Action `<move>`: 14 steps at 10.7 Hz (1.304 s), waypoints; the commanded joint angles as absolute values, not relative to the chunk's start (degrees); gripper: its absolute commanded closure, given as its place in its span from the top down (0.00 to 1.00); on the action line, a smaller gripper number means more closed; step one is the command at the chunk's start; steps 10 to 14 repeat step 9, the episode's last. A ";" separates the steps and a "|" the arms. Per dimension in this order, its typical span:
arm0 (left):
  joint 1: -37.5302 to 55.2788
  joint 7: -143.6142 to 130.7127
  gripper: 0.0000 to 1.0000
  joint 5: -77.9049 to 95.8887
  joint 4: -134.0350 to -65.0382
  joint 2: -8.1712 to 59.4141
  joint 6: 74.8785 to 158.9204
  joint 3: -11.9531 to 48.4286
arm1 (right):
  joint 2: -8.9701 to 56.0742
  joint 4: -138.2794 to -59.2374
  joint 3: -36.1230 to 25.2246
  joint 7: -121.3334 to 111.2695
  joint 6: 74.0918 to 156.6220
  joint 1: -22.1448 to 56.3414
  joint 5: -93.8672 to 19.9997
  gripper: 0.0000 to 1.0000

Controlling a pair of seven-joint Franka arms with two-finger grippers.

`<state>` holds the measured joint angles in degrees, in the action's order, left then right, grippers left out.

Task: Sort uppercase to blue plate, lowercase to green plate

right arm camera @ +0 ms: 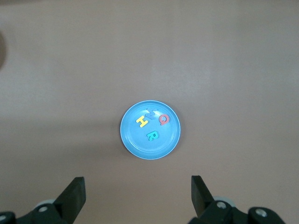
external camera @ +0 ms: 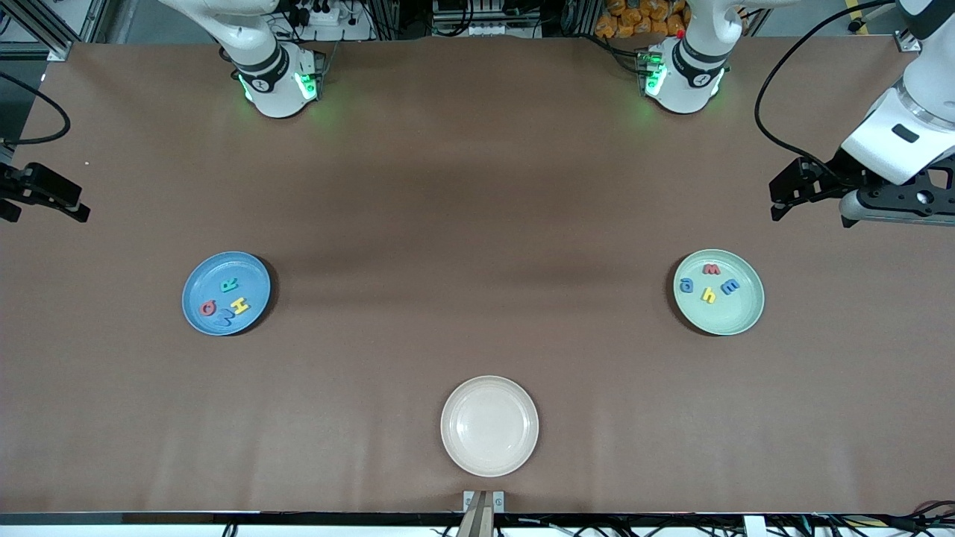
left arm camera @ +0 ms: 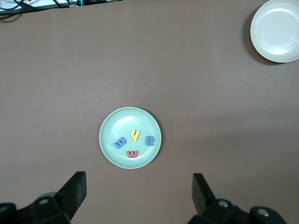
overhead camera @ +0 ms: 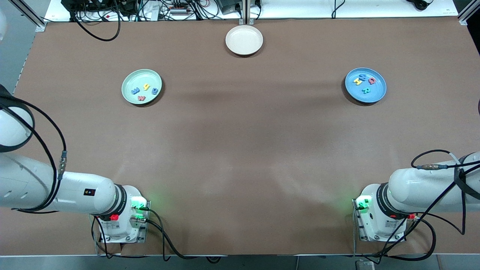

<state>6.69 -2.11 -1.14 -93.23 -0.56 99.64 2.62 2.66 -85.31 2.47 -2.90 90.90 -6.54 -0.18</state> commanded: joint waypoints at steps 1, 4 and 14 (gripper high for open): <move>4.85 -0.88 1.00 -1.67 -94.31 -1.85 99.93 2.81 | 3.16 -84.11 2.99 -3.16 90.35 -7.47 -0.44 1.00; 1.32 -0.88 1.00 -1.49 -94.13 -1.49 99.93 6.50 | 3.16 -84.11 2.99 -3.16 90.35 -7.47 -0.44 1.00; 0.53 -0.88 1.00 -1.50 -94.13 -1.41 99.93 7.56 | 3.25 -84.11 2.99 -3.16 90.35 -7.47 -0.53 1.00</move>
